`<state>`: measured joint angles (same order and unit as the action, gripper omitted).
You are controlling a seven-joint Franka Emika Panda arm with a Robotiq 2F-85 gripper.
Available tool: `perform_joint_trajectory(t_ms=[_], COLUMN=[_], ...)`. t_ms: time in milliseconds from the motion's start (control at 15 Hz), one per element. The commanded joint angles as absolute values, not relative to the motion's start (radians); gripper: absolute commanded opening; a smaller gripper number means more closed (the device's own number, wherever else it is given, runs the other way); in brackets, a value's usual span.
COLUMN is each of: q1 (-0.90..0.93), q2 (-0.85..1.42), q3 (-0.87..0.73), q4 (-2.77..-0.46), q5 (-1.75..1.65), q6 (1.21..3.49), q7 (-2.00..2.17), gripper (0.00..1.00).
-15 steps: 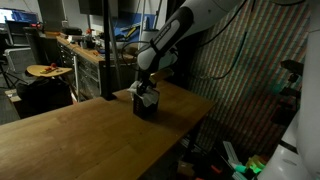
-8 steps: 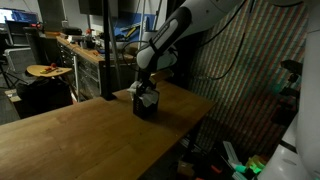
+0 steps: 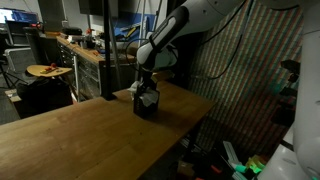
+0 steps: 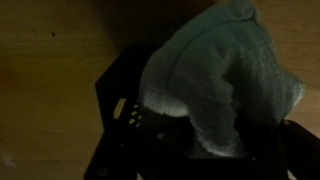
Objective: Put the towel in the box
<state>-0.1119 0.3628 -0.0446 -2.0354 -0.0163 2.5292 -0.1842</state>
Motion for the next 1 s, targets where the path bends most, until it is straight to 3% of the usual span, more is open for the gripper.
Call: perform_joint_trajectory(t_ms=[0,933], q1=[-0.154,-0.147], q2=[0.394,0.411], q3=[-0.038,-0.016], q4=[-1.969,-1.928], q5=[0.019,-0.020], q6=[2.491,2.484], q7=[-0.236,-0.276], gripper=[0.13,0.14])
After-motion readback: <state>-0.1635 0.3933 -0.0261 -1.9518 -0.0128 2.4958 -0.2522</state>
